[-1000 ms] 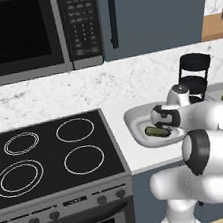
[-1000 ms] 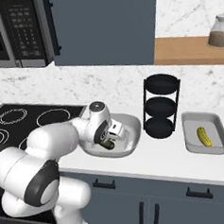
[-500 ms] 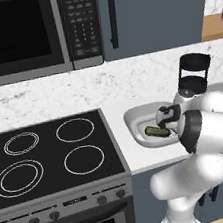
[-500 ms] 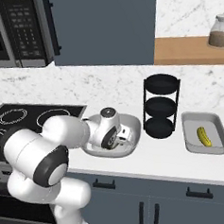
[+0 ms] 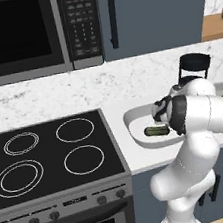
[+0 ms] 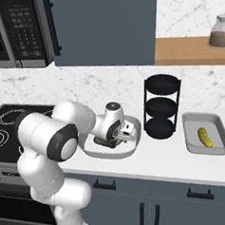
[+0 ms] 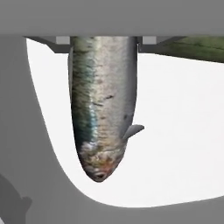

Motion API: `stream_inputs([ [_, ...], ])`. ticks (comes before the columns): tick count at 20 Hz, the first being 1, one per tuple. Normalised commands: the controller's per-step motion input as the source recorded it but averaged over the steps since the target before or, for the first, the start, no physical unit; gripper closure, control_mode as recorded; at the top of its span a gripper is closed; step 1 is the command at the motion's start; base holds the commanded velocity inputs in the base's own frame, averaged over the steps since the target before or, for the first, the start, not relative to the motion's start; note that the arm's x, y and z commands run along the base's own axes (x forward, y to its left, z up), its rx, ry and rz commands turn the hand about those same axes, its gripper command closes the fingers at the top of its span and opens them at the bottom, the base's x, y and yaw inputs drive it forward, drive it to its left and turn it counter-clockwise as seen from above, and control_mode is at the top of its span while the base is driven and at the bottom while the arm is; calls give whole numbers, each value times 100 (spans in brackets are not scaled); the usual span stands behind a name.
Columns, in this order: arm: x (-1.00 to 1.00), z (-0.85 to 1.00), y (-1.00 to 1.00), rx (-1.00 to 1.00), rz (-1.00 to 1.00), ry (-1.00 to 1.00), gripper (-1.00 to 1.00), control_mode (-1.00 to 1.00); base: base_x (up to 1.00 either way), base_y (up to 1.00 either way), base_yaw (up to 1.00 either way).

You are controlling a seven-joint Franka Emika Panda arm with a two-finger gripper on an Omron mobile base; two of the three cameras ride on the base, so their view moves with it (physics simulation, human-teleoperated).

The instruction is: Place one cucumber and one fish in each tupperware on the nearby counter, to pack two identical lunches.

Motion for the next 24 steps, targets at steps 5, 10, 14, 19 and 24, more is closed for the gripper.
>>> stream_inputs([
  [5, -25, 1, 0, 0, 0, -4, -100, -100, 0, 0, 0],
  [10, -57, 30, 6, 0, 0, -14, -100, -100, 0, 0, 0],
  [14, -61, 54, 24, 0, 0, -16, -100, -100, 0, 0, 0],
  [19, -81, 88, 34, -2, 0, -13, -100, -100, 0, 0, 0],
  [24, -90, 69, 34, 0, 0, -3, -100, -100, 0, 0, 0],
])
